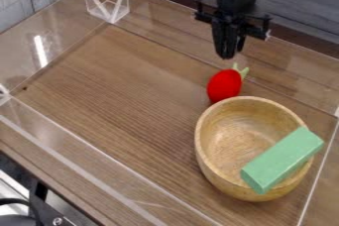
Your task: Move the red object to the left side of the table
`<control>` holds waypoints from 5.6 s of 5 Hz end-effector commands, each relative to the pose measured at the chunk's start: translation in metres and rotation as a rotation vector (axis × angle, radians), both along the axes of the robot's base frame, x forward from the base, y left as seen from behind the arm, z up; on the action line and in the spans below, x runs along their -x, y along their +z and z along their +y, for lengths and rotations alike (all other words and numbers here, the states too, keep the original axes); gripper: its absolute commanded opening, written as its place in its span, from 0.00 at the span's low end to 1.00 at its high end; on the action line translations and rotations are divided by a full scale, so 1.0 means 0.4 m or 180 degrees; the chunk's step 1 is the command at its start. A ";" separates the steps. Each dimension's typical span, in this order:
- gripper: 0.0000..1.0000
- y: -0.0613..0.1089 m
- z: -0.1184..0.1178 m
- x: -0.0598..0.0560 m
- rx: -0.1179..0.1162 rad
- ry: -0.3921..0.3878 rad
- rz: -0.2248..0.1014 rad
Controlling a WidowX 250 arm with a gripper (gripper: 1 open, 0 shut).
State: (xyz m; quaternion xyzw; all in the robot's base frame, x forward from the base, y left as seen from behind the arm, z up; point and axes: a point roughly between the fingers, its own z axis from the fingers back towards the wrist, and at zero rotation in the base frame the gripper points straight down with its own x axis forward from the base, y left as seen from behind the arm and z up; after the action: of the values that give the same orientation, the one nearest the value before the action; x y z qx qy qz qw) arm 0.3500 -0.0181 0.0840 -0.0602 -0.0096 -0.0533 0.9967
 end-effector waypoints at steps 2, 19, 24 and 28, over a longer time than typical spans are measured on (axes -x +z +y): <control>0.00 -0.025 -0.046 -0.014 -0.0011 -0.0180 -0.0043; 1.00 0.050 0.555 0.034 -0.0165 -0.0414 -0.0171; 1.00 0.014 0.523 0.034 -0.0197 -0.0140 -0.0207; 1.00 0.091 0.525 0.022 -0.0250 -0.0172 -0.0392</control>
State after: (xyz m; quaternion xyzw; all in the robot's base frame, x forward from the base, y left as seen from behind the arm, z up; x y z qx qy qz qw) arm 0.3325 0.1868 0.0714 -0.0590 -0.0116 -0.0801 0.9950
